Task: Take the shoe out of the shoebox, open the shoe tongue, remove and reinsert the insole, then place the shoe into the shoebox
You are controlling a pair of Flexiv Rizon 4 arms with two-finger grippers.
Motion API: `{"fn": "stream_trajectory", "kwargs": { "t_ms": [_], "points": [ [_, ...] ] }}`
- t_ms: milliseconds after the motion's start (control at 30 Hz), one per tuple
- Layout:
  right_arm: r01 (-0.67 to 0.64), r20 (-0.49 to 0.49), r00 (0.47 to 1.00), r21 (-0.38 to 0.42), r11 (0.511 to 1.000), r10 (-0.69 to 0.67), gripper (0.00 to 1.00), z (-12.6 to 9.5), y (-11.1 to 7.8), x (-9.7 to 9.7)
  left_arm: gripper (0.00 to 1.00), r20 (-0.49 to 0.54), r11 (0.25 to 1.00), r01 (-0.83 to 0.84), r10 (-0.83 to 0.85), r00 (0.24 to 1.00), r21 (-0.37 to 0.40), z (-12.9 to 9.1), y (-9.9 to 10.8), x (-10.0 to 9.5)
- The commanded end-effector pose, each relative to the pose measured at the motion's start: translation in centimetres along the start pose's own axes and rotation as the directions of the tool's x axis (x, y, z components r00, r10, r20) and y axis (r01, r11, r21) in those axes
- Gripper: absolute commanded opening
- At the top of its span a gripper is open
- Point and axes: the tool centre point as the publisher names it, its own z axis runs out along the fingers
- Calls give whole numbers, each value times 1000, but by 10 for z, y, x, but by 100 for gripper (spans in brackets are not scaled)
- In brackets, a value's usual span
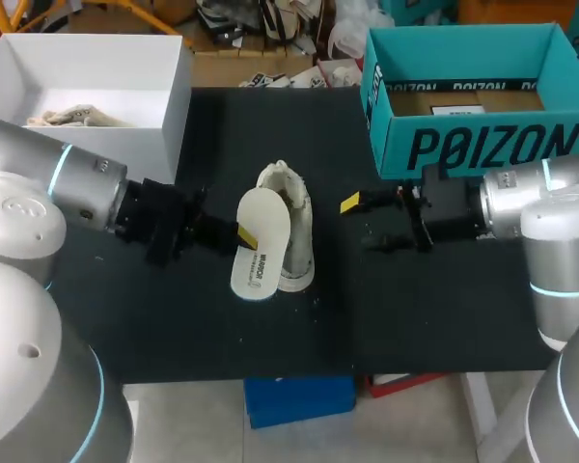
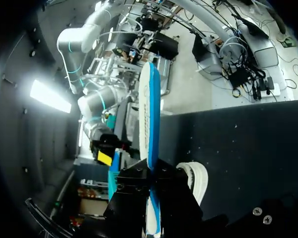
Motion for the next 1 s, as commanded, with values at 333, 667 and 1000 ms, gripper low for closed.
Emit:
{"fn": "stream_trajectory", "kwargs": {
  "t_ms": [333,667,1000],
  "points": [
    [19,70,998,-183,983,-7,100,-50,-36,14,0,-60,998,14,-10,998,68,-3,-26,2],
    [218,179,962,-45,975,-207,100,-53,-33,26,0,-81,987,12,0,997,159,4,-37,6],
    [346,268,885,167,923,-380,100,-54,-40,37,0,-55,973,55,-44,998,225,12,-35,10]
  ]
}}
